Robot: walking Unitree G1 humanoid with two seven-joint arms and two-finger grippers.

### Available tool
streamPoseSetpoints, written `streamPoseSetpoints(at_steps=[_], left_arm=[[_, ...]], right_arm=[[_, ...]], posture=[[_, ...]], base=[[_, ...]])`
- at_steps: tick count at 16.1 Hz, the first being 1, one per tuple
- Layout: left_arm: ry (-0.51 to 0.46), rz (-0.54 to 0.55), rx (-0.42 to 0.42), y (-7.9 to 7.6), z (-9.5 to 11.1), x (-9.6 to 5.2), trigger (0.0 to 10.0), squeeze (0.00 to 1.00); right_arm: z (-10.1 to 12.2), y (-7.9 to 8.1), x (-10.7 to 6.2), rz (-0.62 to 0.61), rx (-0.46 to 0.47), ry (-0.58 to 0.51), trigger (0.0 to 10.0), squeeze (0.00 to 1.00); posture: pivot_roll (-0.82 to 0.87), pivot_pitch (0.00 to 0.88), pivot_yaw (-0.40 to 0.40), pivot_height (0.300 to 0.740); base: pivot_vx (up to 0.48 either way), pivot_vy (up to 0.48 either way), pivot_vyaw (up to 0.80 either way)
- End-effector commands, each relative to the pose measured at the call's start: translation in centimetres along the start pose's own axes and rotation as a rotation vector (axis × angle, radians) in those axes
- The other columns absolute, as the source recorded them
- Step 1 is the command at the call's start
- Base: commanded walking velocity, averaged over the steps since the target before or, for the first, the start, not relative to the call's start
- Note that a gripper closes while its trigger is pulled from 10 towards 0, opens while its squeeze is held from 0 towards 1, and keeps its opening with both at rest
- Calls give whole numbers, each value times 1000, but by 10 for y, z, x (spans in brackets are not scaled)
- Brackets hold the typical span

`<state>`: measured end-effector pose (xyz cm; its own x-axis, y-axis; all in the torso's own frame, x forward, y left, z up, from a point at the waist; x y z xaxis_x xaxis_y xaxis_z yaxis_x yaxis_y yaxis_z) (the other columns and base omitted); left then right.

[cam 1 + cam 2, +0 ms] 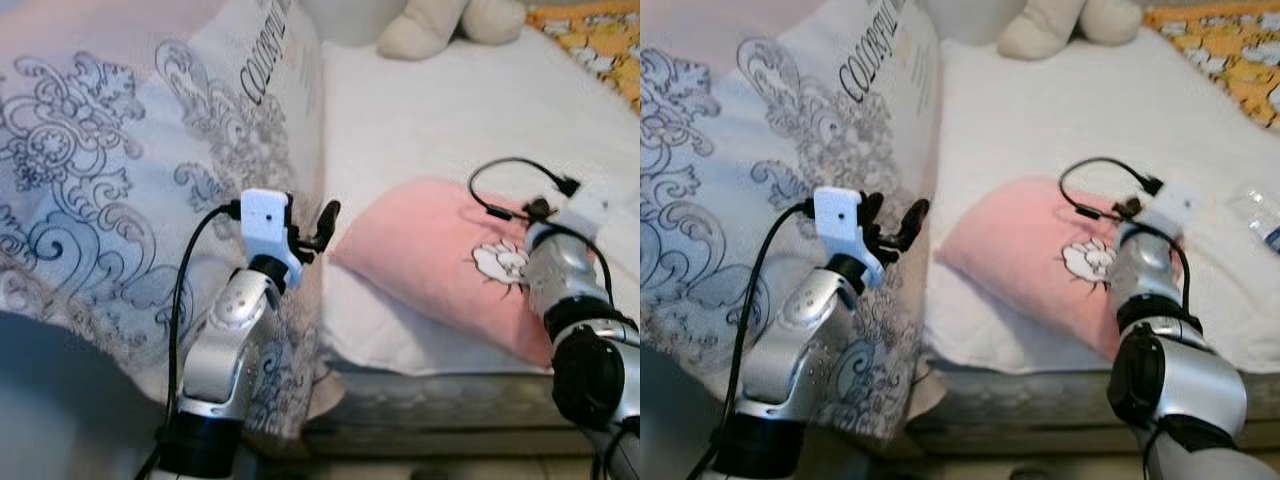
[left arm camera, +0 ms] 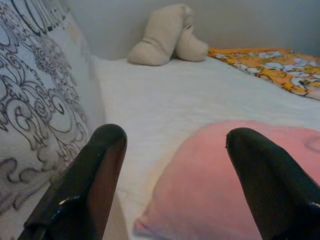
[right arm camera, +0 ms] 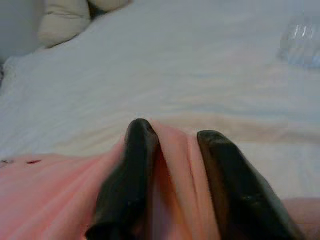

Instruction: Clean up the room

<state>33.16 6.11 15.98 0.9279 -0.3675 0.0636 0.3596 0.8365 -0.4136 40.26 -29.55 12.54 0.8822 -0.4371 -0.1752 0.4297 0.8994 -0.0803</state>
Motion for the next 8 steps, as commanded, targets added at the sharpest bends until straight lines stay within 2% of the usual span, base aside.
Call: streamPoseSetpoints(at_steps=[1,2,3,5,6,7,8], left_arm=[[-6,7,9,1,1,-1,10000,0],[-5,9,11,1,1,-2,10000,0],[-6,10,12,1,1,-3,10000,0],[-4,10,20,2,0,-5,10000,0],[-4,10,20,2,0,-5,10000,0],[-2,13,25,3,0,-7,10000,0],[-1,16,28,4,-1,-8,10000,0]], right_arm=[[9,14,0,42,-34,-37,10000,1000],[17,11,0,28,-98,-79,10000,1000],[17,8,0,13,-117,-87,10000,1000],[25,4,-4,-25,-206,-175,10000,1000],[25,4,-4,-25,-206,-175,10000,1000],[32,8,-11,-30,-249,-271,10000,1000],[31,12,-17,-24,-267,-306,10000,1000]], posture=[[-100,0,137,740],[-100,0,132,740],[-101,0,129,740],[-105,0,121,740],[-105,0,121,740],[-107,0,111,740],[-107,0,111,740]], base=[[0,0,0],[0,0,0],[0,0,0],[0,0,0],[0,0,0],[0,0,0],[0,0,0]])
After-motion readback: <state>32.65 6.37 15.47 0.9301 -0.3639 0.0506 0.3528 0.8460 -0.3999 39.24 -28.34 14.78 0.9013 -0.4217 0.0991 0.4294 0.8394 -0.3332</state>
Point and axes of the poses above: a point about 5 cm out from each wrist's last joint towards the gripper, its own x axis pointing out of the wrist towards the gripper, its own z axis along the axis of the wrist's last joint, y = z × x, the point moved 4 cm from there along x, pointing out of the wrist towards the gripper, and after that the axes turned 15 degrees about -x, right-handed, at the moved point
